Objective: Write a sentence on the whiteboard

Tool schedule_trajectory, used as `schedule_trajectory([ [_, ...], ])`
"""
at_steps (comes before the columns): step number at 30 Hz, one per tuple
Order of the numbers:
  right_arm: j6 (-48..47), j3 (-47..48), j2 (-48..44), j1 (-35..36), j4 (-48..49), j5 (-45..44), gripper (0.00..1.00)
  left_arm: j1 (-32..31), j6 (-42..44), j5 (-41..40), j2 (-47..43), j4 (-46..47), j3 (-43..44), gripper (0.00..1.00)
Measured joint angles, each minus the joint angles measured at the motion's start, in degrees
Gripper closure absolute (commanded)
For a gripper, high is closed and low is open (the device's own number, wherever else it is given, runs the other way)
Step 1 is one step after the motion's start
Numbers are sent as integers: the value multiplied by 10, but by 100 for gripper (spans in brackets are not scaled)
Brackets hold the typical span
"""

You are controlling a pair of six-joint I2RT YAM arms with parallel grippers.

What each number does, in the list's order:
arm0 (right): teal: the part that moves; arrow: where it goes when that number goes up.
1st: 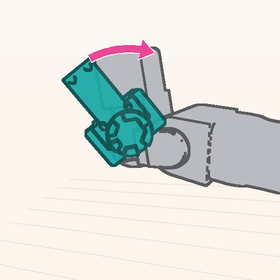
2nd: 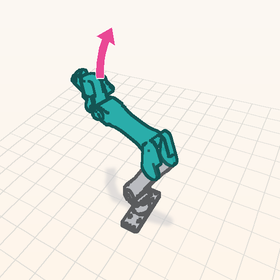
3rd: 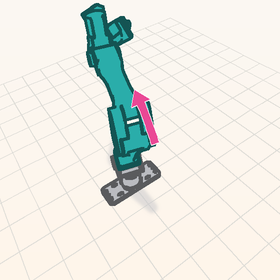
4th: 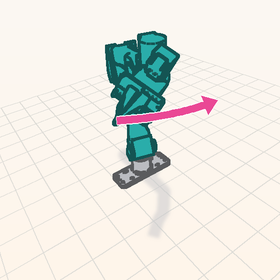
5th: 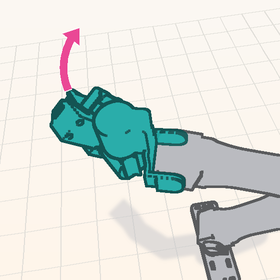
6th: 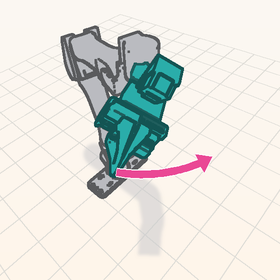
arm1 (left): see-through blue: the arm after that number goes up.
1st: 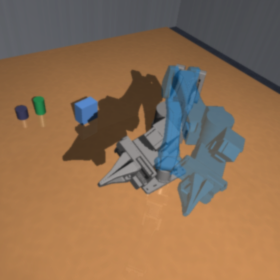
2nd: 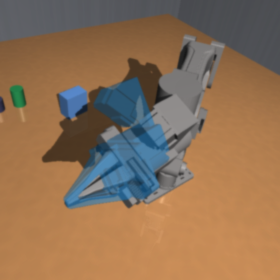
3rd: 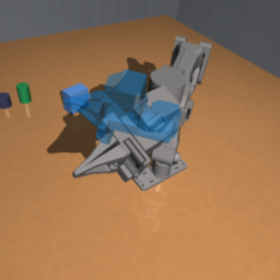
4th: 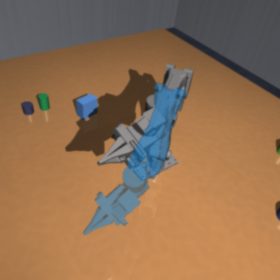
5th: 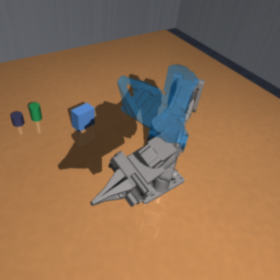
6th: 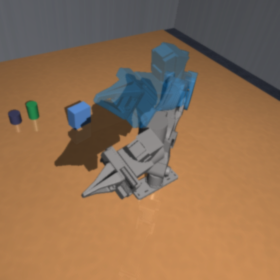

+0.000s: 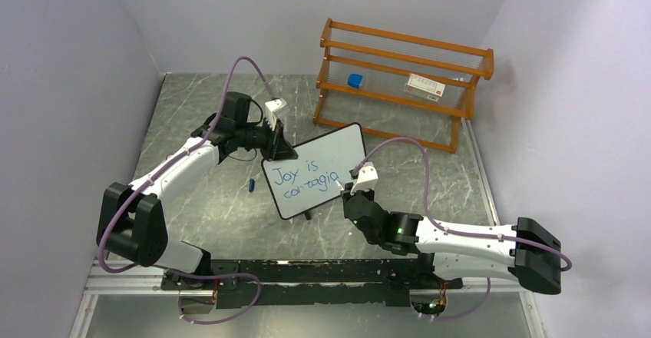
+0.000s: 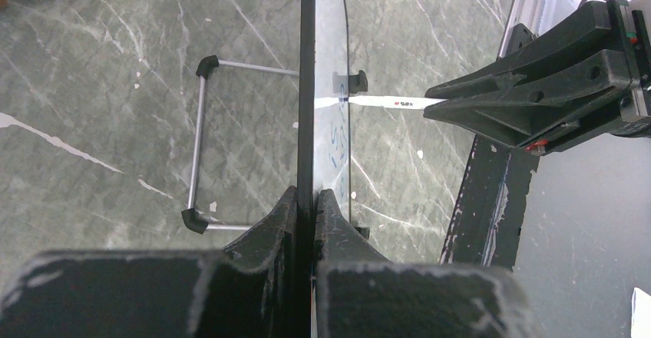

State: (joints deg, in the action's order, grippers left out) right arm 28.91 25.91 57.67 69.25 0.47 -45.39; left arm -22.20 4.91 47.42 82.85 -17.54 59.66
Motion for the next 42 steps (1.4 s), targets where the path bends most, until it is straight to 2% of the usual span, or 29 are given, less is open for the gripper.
schedule_trajectory([
  [21, -32, 0, -33, 0, -10, -24, 100, 0, 0, 0, 0, -2, 1, 95],
  [42, -80, 7, -5, -30, 42, -9, 100, 0, 0, 0, 0, -3, 2, 95],
])
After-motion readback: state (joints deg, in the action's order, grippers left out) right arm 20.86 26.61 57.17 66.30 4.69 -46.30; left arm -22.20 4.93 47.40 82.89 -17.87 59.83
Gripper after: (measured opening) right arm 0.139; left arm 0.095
